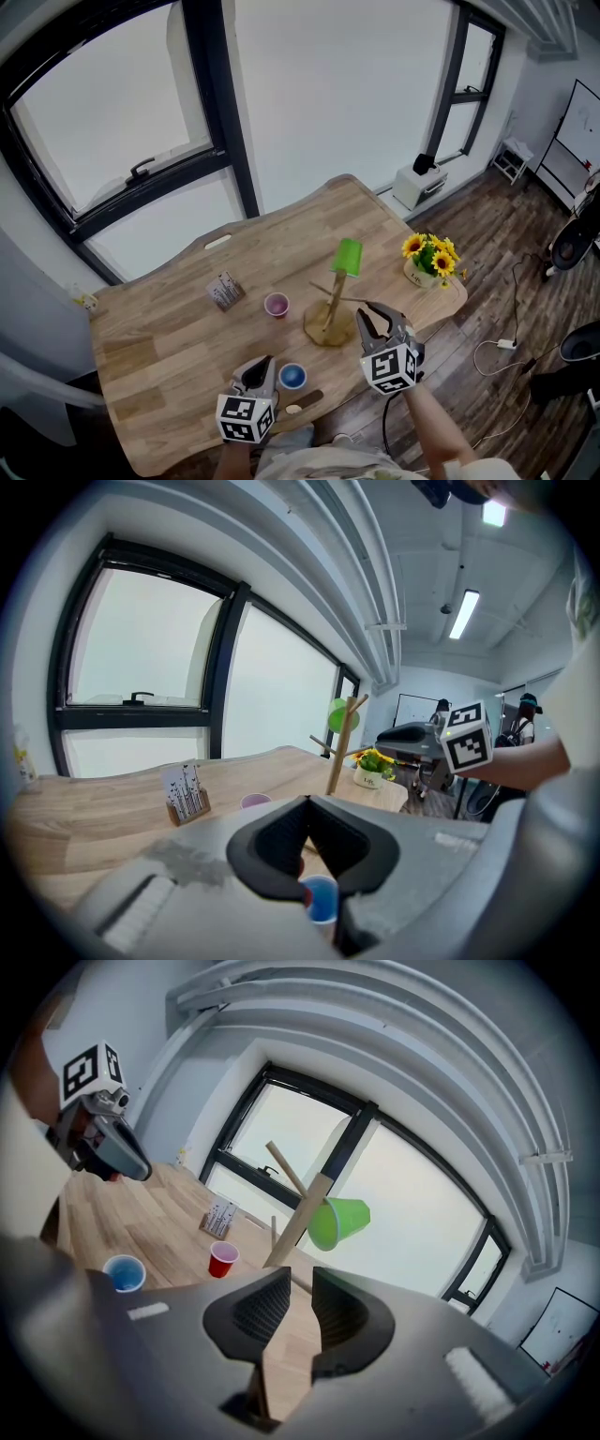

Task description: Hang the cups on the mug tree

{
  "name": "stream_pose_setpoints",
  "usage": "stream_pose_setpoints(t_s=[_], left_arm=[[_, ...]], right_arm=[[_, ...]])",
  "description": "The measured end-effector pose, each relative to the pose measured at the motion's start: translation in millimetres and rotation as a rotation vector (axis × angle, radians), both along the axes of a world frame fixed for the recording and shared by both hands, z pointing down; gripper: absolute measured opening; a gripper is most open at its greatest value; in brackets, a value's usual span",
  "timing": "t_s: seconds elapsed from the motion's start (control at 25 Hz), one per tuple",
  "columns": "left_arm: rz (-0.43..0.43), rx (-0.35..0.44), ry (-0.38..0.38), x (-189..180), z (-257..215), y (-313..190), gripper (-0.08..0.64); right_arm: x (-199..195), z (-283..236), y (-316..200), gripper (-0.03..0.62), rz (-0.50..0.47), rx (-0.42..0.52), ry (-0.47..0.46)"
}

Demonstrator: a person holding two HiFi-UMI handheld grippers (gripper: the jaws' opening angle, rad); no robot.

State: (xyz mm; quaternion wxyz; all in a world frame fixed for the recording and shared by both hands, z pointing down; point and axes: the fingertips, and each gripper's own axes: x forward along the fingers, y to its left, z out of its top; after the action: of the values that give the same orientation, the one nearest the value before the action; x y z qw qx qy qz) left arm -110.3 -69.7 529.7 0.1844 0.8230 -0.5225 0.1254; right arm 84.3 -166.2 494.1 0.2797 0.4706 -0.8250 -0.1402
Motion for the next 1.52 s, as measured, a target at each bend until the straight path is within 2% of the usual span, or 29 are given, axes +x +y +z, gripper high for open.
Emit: stream_pose_setpoints(t_s=[0.36, 0.48, 0.6, 0.84, 1.08, 1.2, 1.36, 1.52], left_arm=[[0.001, -0.014, 0.003, 1.7, 6.5, 7.0, 0.002], [-0.003, -0.023, 0.003, 0.7, 10.1, 10.2, 0.0], [-0.012, -0.03, 0.002, -2.9, 12.3, 13.7, 0.0], [-0.024, -0.05, 0.002, -10.6, 19.2, 21.8, 0.001], [-0.02, -0.077, -0.001, -15.1, 28.7, 28.4, 0.001], [-0.017, -0.088, -0.002, -18.2, 33.6, 30.1, 0.0], [-0.014, -0.108, -0.003, -23.6, 41.0, 34.0, 0.0], [-0.015, -0.129, -0.004, -31.1, 48.4, 37.0, 0.0]], right_arm=[[-7.8, 26.6, 36.7, 0.074, -0.002, -0.079, -0.047], [-13.0, 41.1, 47.6, 0.074, 0.002, -0.135, -0.087], [-23.2, 61.3, 60.5, 0.08, -0.002, -0.24, -0.145], [-52.9, 96.8, 86.4, 0.147, -0.004, -0.466, -0.279], [-80.4, 127.4, 106.8, 0.163, 0.01, -0.67, -0.406], [-90.4, 144.2, 113.8, 0.162, 0.048, -0.776, -0.486], [-104.1, 161.2, 121.9, 0.163, 0.116, -0.934, -0.637], [-114.9, 173.9, 126.6, 0.162, 0.165, -1.01, -0.69]])
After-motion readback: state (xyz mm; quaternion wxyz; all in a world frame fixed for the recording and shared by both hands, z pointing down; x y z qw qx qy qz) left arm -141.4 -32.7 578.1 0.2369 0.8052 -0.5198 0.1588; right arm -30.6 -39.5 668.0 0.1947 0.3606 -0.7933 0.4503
